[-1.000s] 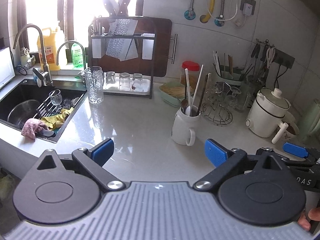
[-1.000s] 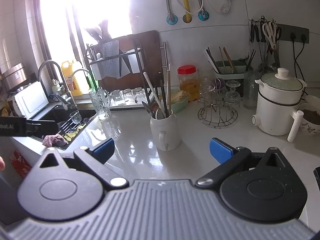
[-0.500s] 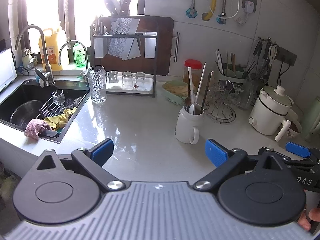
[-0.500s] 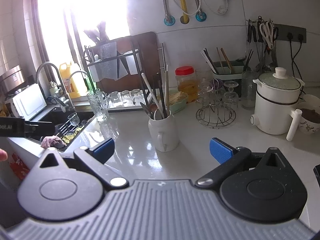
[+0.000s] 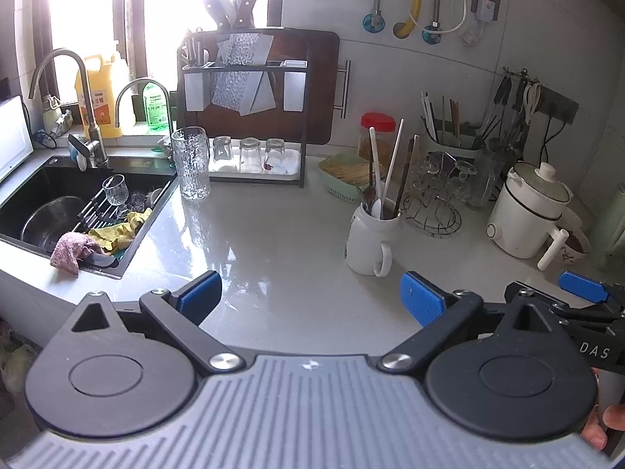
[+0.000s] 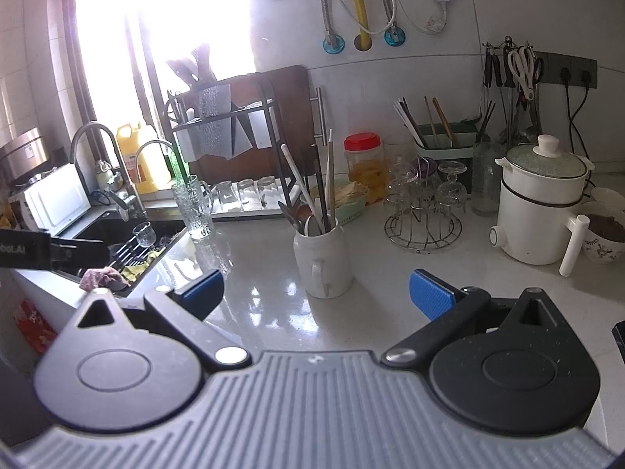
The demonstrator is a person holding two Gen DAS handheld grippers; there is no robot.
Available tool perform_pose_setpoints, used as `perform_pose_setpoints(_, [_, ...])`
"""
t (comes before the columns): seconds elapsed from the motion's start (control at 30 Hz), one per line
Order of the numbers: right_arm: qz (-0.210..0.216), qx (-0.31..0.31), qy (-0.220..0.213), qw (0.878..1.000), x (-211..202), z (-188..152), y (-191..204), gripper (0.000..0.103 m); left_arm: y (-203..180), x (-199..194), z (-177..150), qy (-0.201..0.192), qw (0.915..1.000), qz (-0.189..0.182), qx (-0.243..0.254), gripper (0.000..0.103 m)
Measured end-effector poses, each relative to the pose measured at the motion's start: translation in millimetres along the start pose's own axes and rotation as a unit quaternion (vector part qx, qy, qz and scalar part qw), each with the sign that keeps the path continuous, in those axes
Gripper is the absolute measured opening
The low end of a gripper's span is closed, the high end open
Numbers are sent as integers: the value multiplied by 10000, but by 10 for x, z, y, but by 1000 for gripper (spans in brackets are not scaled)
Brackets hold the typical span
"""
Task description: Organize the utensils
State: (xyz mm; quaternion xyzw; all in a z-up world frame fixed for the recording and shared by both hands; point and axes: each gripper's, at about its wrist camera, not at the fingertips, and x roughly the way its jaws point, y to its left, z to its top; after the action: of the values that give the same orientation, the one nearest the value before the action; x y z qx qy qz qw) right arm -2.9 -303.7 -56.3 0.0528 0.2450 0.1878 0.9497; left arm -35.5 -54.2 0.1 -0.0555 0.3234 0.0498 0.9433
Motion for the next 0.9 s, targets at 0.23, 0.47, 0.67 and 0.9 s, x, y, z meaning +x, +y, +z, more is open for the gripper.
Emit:
perform_pose_setpoints(0.23, [-13,2,-5,10000,-16,-7,7,103,6,-41,-29,-3,10000,-9,-16,100])
perform_pose_setpoints(0.47, [-17,-23,-35,10000,-32,-5,15,103,14,-79,-63,-31,10000,-19,-18,100])
perform_pose_setpoints(0.67, [-39,-31,-24,10000,-44,-3,35,103,25,-113,-55,-45,10000,-59,21,100])
perform_pose_setpoints(0.9, [-37,-74,-36,10000,-65,-10,54,103,-7,-168,-55,-93,9999,-106,97,100])
